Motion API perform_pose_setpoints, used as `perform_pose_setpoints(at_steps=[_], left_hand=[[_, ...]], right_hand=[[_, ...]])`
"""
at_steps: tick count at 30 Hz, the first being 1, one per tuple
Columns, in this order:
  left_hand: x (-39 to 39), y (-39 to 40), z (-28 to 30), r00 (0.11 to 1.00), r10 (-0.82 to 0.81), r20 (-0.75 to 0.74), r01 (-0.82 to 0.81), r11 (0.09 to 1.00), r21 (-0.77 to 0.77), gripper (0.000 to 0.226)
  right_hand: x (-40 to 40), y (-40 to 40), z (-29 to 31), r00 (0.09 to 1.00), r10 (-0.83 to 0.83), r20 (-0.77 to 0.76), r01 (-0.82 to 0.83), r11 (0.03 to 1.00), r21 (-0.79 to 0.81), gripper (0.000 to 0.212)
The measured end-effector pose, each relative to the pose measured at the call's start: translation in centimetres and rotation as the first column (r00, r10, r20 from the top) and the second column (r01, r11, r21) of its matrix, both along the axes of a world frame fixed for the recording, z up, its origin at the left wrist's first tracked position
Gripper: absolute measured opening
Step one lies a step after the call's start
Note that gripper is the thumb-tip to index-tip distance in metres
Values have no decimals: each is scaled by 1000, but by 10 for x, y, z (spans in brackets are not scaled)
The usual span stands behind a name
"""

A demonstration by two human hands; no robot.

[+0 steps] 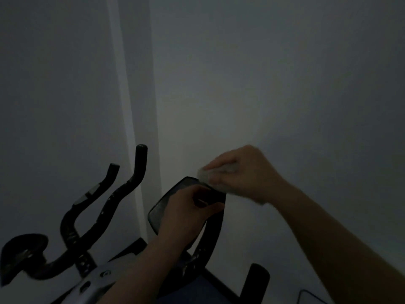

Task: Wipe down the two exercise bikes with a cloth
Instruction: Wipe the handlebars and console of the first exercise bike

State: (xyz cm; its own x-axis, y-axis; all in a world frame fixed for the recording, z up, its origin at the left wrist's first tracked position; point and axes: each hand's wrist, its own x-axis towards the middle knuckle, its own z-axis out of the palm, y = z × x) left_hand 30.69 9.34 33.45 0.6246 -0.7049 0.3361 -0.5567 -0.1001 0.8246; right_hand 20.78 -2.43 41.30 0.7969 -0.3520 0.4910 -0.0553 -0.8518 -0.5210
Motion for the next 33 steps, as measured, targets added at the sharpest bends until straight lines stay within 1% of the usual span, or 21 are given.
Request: perform_pose_setpoints(at_steps=[2, 3, 4, 5, 6, 7, 8, 9, 10, 12, 13, 14, 17, 20, 21, 22, 24, 26, 29, 31, 33], left_hand=[[3, 0, -1, 1000, -28, 15, 28, 1000, -15, 20], [3, 0, -3, 999, -32, 13, 33, 999, -22, 19], [4, 0, -4, 999, -33, 3, 33, 999, -30, 18], [5, 0, -6, 999, -34, -8, 33, 999, -42, 18], [6, -1, -9, 999, -39, -19, 38, 998, -55, 18], [7, -2, -11, 998, -48, -29, 46, 997, -68, 18], [9, -3, -13, 998, -57, -37, 54, 995, -79, 20], [10, -4, -14, 997, -68, -47, 63, 994, -90, 21], [12, -5, -16, 995, -79, -60, 73, 993, -97, 22], [16, -6, -19, 989, -118, -93, 107, 988, -109, 22], [18, -6, -21, 985, -141, -103, 128, 985, -119, 21], [20, -7, -23, 981, -163, -108, 148, 980, -132, 21], [26, -5, -28, 965, -221, -139, 200, 968, -152, 22], [32, -5, -34, 947, -276, -166, 254, 956, -144, 25], [34, -5, -36, 941, -291, -174, 267, 952, -148, 25], [35, -4, -36, 933, -307, -190, 278, 947, -161, 24], [36, -3, -37, 903, -347, -254, 301, 932, -201, 22], [36, -2, -38, 870, -383, -310, 327, 920, -218, 19], [38, -2, -44, 859, -388, -333, 337, 919, -204, 19], [40, -2, -47, 862, -385, -330, 339, 921, -190, 21], [41, -1, -50, 864, -384, -327, 343, 922, -176, 19]], right_hand=[[-2, 11, -20, 995, -44, 89, 25, 978, 209, 13], [-5, 14, -23, 993, -64, 103, 27, 944, 330, 14], [-8, 13, -22, 992, -101, 80, 60, 911, 408, 14], [-12, 11, -18, 989, -148, 28, 121, 893, 433, 14], [-16, 7, -11, 979, -199, -52, 203, 898, 390, 11], [-20, 6, -5, 950, -280, -137, 308, 910, 276, 8], [-22, 6, 2, 905, -391, -165, 413, 902, 128, 6], [-22, 9, 6, 867, -484, -114, 491, 870, 40, 8], [-21, 12, 6, 868, -495, -29, 496, 866, 55, 10], [-15, 29, -3, 916, -375, 142, 317, 894, 315, 12], [-11, 38, -12, 923, -336, 186, 248, 891, 380, 9], [-10, 44, -24, 917, -337, 213, 244, 897, 370, 8], [-16, 45, -53, 874, -414, 254, 314, 880, 356, 15], [-31, 41, -55, 824, -536, 182, 455, 819, 350, 13], [-33, 43, -54, 806, -562, 187, 476, 803, 360, 10], [-32, 46, -54, 793, -567, 223, 456, 795, 401, 8], [-20, 56, -59, 761, -561, 326, 333, 769, 546, 11], [-2, 65, -74, 690, -602, 402, 276, 732, 623, 16], [11, 75, -94, 591, -651, 477, 298, 725, 621, 24], [13, 80, -99, 556, -668, 495, 328, 723, 608, 27], [13, 82, -99, 545, -679, 492, 380, 723, 577, 28]])
